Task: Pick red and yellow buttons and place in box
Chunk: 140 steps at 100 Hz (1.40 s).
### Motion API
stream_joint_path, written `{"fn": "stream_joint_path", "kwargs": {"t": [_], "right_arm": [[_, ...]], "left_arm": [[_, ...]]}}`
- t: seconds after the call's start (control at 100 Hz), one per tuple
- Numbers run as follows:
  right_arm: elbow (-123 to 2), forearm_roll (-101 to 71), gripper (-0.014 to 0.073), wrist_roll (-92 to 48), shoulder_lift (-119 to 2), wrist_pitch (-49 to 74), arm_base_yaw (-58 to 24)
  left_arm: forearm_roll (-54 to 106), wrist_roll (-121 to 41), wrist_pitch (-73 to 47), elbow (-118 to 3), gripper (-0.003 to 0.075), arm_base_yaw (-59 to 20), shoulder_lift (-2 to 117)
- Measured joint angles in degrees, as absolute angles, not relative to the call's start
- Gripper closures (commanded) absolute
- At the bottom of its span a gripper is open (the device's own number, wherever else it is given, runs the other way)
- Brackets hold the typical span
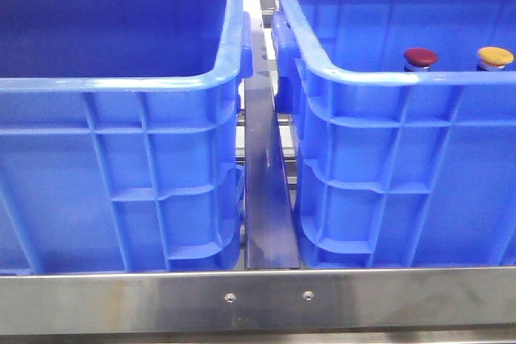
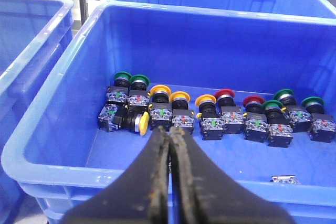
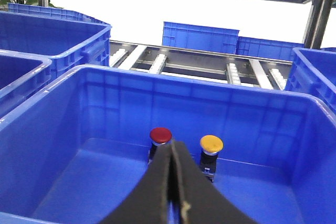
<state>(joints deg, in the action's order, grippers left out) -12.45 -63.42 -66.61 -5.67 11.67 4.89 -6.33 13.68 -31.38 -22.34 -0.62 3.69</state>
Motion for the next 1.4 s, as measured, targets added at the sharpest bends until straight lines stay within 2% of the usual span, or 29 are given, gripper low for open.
{"fn": "stream_joint_path", "kwargs": {"t": [0.22,0.36,0.61,1.399], "right_arm": [[-12.4,-63.4,0.0662,-66.6,-5.6,11.7,4.9],[-12.4,-63.4,0.0662,-66.6,-5.6,11.7,4.9],[-12.4,-63.4,0.0662,-66.6,-5.6,11.7,4.9],[-12.3,-63.4,0.0662,-66.6,-5.5,11.8,4.9]], "left_arm": [[-4.1,9.8,-29.2,-18.8,0.0739,-0.6,3.4],[-1.6,3.7,-21.6,-13.0,0.0739,-0.4,3.2],[-0.5,2.5,-10.7,-0.1,0.0739,0.2,-0.2],[0.0,2.3,-9.0,-0.1,0.0739,0.6,-0.2]]}}
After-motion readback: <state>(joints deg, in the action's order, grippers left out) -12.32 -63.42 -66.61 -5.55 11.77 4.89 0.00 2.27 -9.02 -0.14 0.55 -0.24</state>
